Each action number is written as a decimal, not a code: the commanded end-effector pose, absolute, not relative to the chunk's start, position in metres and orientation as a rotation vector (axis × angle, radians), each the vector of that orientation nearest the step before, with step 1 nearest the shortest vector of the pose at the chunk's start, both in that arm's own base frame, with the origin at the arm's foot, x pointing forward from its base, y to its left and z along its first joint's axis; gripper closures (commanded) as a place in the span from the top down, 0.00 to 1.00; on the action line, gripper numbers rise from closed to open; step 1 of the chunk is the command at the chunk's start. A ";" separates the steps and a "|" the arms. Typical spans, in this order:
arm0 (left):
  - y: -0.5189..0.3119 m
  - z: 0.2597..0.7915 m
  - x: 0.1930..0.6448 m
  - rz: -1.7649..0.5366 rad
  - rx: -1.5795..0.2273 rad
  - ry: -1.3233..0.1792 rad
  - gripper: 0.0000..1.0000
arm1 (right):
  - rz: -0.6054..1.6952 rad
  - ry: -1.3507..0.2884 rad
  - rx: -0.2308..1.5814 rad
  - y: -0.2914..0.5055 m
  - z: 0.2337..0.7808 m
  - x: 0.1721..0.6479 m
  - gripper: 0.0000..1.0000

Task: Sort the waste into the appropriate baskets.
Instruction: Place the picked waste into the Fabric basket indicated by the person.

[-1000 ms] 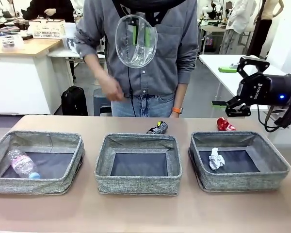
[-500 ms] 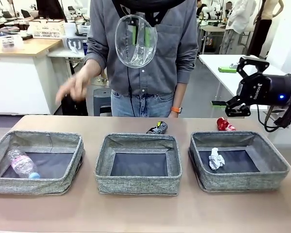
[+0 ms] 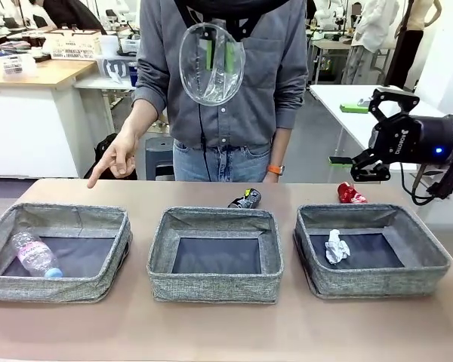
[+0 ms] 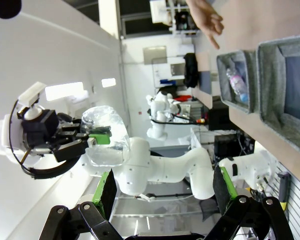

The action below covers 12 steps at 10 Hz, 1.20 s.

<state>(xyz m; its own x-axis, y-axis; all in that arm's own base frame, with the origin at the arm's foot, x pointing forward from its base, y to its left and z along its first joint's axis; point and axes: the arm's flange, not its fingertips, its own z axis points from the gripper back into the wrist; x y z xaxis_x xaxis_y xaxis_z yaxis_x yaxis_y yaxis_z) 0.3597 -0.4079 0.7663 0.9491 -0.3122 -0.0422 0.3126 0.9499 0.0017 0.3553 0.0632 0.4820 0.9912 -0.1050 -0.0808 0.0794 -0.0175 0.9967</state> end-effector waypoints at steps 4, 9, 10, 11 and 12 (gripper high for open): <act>-0.363 0.730 0.362 -0.398 0.045 -0.023 0.21 | -0.140 -0.018 1.578 0.063 0.482 0.355 1.00; -0.190 0.630 0.340 -0.397 0.094 0.070 0.21 | -0.140 -0.018 1.578 0.063 0.482 0.355 1.00; -0.160 0.603 0.344 -0.424 0.061 0.119 0.21 | -0.140 -0.018 1.578 0.063 0.482 0.355 1.00; -0.132 0.572 0.353 -0.358 0.045 0.163 0.21 | -0.140 -0.018 1.578 0.063 0.482 0.355 1.00; -0.111 0.541 0.364 -0.272 -0.003 0.183 0.21 | -0.140 -0.018 1.578 0.063 0.482 0.355 1.00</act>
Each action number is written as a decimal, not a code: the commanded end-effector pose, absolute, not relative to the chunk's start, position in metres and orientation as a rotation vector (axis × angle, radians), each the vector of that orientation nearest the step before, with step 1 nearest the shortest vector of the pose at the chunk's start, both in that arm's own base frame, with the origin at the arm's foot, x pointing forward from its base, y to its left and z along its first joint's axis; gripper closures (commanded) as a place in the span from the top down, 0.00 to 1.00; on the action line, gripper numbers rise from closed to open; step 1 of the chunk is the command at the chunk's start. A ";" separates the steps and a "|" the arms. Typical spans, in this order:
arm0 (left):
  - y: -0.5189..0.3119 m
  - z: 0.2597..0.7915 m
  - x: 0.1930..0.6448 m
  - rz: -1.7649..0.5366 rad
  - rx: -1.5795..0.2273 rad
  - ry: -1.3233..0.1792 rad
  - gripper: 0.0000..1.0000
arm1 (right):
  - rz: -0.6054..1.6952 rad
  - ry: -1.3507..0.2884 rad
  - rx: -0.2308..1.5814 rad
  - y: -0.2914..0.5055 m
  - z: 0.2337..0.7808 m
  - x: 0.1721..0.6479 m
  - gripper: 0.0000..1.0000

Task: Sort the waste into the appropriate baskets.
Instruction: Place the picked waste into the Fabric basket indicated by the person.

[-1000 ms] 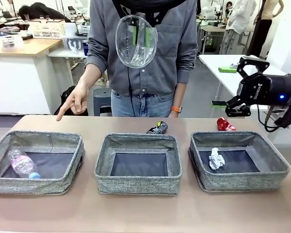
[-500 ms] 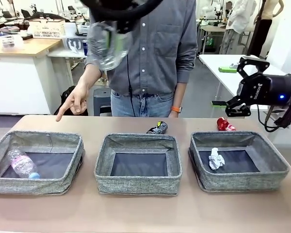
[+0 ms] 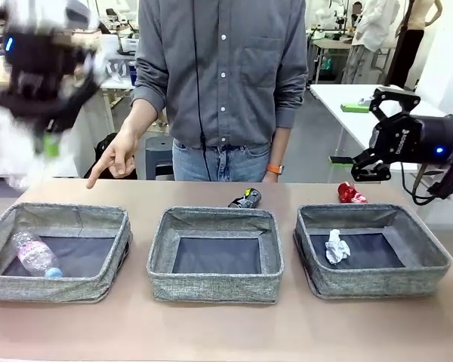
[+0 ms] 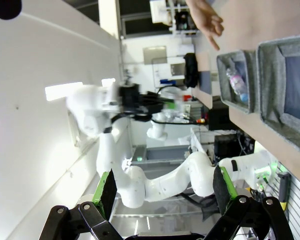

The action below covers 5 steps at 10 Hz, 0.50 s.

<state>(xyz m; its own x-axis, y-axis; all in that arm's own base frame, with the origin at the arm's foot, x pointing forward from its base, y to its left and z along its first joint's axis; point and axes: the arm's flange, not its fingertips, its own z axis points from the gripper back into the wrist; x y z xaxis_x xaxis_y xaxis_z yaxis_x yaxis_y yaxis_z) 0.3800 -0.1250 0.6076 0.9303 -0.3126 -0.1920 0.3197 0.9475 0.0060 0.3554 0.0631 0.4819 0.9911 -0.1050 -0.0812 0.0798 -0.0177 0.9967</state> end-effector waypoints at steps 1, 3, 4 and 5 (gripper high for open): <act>-0.095 0.512 0.373 -0.197 -0.064 0.206 0.21 | -0.140 -0.018 1.578 0.063 0.482 0.355 1.00; -0.092 0.477 0.380 -0.003 -0.074 0.165 0.21 | -0.140 -0.018 1.578 0.063 0.482 0.355 1.00; -0.107 0.484 0.386 0.145 -0.058 0.213 0.21 | -0.140 -0.018 1.578 0.063 0.482 0.355 1.00; -0.074 0.474 0.380 -0.105 -0.045 0.218 0.21 | -0.140 -0.018 1.578 0.063 0.482 0.355 1.00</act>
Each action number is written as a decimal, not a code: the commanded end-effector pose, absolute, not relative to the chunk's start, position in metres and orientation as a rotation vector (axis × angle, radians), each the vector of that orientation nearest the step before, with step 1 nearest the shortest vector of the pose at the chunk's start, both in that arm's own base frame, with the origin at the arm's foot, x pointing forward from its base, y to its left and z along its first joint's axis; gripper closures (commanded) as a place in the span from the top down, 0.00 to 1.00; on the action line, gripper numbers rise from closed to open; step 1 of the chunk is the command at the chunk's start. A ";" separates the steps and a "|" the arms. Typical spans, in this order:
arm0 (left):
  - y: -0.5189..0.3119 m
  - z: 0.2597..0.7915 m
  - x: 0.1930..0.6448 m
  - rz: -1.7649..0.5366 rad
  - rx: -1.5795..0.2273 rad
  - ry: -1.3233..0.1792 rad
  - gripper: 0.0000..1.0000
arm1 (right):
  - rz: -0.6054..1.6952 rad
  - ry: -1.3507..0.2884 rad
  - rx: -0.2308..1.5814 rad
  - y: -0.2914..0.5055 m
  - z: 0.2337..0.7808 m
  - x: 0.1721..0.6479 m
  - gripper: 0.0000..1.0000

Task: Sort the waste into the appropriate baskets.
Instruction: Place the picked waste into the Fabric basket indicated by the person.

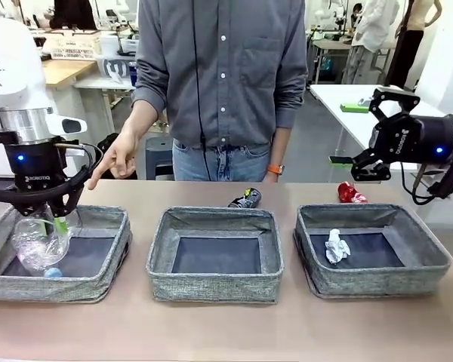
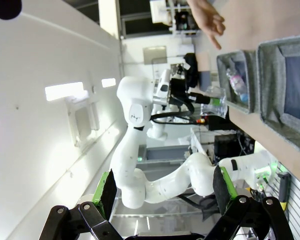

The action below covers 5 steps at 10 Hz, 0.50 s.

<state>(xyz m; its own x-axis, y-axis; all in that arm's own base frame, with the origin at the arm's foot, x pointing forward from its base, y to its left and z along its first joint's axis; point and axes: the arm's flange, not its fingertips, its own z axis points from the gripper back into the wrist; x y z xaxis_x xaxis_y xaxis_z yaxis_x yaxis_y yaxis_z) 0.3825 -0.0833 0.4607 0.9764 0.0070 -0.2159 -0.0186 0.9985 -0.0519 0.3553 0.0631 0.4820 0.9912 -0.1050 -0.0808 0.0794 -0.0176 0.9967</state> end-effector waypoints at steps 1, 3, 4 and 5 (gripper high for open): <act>-0.074 0.474 0.380 -0.105 -0.045 0.218 0.21 | -0.140 -0.018 1.578 0.063 0.482 0.355 1.00; -0.083 0.463 0.382 -0.021 -0.053 0.218 0.21 | -0.140 -0.018 1.578 0.063 0.482 0.355 1.00; -0.086 0.449 0.398 -0.140 -0.016 0.158 0.21 | -0.140 -0.018 1.578 0.063 0.482 0.355 1.00; -0.082 0.437 0.411 -0.116 -0.033 0.102 0.21 | -0.140 -0.018 1.578 0.063 0.482 0.355 1.00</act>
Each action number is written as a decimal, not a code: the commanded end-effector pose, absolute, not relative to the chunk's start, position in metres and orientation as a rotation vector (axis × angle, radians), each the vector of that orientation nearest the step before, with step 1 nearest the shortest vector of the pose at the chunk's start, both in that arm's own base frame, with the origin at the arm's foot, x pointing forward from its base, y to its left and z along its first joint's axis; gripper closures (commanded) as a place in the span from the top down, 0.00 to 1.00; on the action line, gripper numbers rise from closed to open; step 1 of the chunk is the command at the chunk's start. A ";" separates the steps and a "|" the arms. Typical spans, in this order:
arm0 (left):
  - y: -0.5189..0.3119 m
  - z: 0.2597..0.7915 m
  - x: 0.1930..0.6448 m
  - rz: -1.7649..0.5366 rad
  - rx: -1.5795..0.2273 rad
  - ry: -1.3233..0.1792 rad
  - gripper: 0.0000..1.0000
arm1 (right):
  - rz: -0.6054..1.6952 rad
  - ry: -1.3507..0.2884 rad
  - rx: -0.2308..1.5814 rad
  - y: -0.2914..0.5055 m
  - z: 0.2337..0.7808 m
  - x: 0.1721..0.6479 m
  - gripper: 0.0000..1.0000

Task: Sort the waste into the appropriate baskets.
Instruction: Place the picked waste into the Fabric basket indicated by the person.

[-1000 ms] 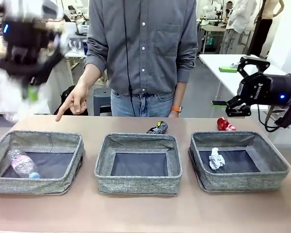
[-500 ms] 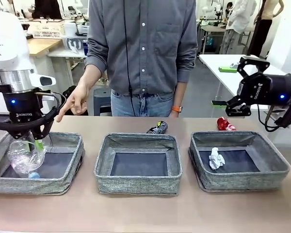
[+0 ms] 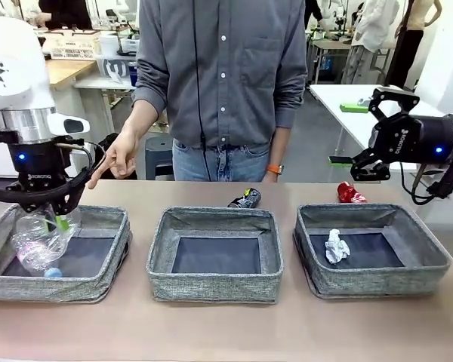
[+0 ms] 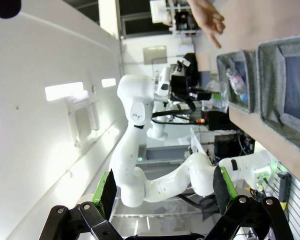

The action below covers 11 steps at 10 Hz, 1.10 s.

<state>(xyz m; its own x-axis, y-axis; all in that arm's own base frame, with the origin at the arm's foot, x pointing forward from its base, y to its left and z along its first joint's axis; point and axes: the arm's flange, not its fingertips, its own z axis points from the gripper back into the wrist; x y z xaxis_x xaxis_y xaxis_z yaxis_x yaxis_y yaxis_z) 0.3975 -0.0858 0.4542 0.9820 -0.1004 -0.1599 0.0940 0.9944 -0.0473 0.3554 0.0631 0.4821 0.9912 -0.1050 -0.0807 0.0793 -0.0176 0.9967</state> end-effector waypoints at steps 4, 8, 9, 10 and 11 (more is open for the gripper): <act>-0.086 0.411 0.423 -0.073 -0.030 0.064 0.21 | -0.140 -0.018 1.578 0.063 0.482 0.355 1.00; -0.083 0.412 0.422 -0.064 -0.020 0.068 0.78 | -0.140 -0.018 1.578 0.063 0.482 0.355 1.00; -0.082 0.412 0.422 -0.063 -0.023 0.066 0.96 | -0.140 -0.018 1.578 0.063 0.482 0.355 1.00; -0.083 0.413 0.422 -0.061 -0.019 0.065 1.00 | -0.140 -0.018 1.578 0.063 0.482 0.355 1.00; -0.082 0.415 0.422 -0.065 -0.015 0.066 1.00 | -0.140 -0.018 1.578 0.063 0.482 0.355 1.00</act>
